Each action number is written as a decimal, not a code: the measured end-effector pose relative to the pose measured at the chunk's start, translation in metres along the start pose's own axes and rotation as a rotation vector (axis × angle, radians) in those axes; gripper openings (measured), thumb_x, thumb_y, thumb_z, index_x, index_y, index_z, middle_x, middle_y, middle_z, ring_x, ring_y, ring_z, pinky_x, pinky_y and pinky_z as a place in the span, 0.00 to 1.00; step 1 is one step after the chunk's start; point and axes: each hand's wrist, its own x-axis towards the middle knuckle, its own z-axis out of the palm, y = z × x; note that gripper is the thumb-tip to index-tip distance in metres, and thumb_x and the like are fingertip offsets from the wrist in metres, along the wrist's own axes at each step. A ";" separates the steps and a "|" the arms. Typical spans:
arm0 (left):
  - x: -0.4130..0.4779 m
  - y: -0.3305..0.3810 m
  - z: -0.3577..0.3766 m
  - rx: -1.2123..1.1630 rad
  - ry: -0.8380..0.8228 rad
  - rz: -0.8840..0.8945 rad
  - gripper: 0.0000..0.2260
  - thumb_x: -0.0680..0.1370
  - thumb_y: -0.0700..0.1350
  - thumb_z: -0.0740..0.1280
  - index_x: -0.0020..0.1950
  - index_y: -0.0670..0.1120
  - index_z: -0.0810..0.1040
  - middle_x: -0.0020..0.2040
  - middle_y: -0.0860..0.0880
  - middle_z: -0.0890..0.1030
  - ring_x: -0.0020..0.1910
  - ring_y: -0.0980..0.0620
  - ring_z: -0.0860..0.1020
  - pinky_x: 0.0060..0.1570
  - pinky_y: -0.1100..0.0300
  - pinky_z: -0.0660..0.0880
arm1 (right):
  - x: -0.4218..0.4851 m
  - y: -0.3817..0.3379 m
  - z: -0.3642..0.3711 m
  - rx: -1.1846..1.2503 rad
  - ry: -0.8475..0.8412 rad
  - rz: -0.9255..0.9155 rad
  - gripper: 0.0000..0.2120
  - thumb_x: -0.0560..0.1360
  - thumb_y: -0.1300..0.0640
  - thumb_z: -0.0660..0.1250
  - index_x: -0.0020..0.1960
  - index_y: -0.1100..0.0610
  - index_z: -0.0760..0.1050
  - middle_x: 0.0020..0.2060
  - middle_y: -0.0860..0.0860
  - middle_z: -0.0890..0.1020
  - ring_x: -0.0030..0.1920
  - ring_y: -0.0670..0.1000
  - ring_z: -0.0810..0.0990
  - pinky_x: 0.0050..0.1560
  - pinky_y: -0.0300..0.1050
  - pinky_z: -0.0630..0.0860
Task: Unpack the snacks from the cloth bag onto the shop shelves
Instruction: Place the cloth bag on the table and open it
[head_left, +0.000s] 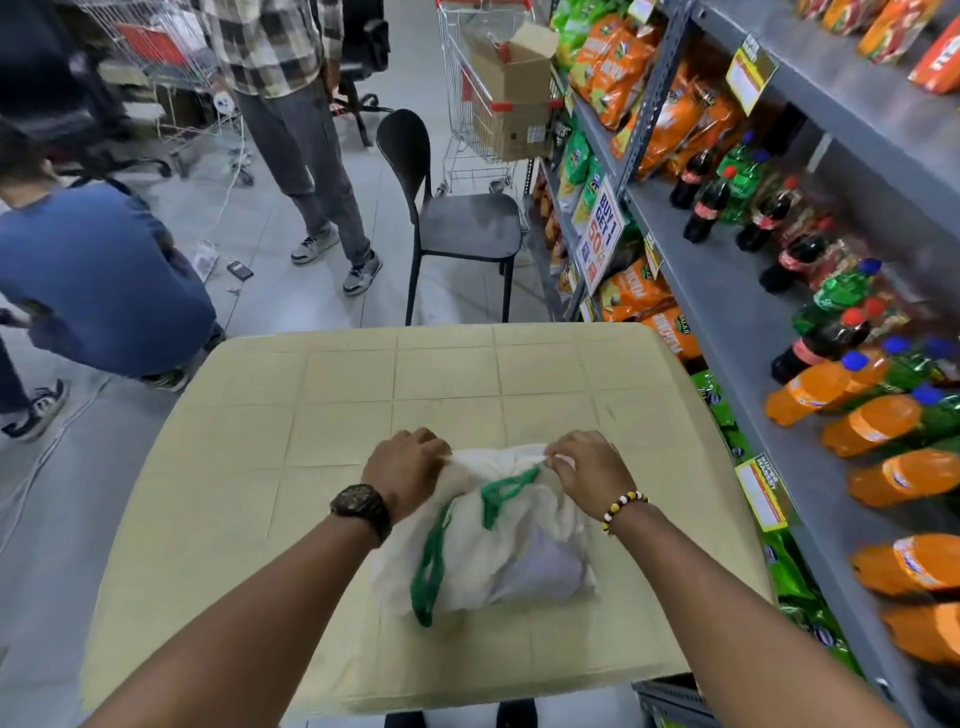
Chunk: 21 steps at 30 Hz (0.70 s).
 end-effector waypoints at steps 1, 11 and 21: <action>0.006 -0.004 -0.003 -0.037 0.019 -0.061 0.11 0.78 0.45 0.64 0.58 0.54 0.81 0.57 0.51 0.80 0.53 0.46 0.77 0.45 0.53 0.75 | 0.007 0.002 -0.003 0.015 0.035 0.001 0.08 0.72 0.50 0.67 0.45 0.50 0.83 0.43 0.49 0.84 0.49 0.58 0.79 0.50 0.53 0.76; 0.023 -0.002 -0.003 -0.001 0.011 -0.207 0.08 0.77 0.49 0.66 0.55 0.53 0.78 0.59 0.49 0.76 0.54 0.45 0.75 0.49 0.52 0.73 | 0.026 0.016 -0.013 -0.009 -0.061 0.179 0.04 0.71 0.58 0.70 0.44 0.52 0.83 0.46 0.51 0.82 0.51 0.59 0.79 0.50 0.49 0.76; -0.002 0.060 0.017 -0.067 -0.117 -0.063 0.07 0.77 0.54 0.62 0.45 0.52 0.70 0.45 0.52 0.77 0.43 0.47 0.76 0.35 0.54 0.72 | 0.032 0.004 0.000 -0.018 -0.283 -0.130 0.11 0.72 0.61 0.68 0.49 0.47 0.82 0.56 0.47 0.79 0.58 0.52 0.74 0.62 0.52 0.71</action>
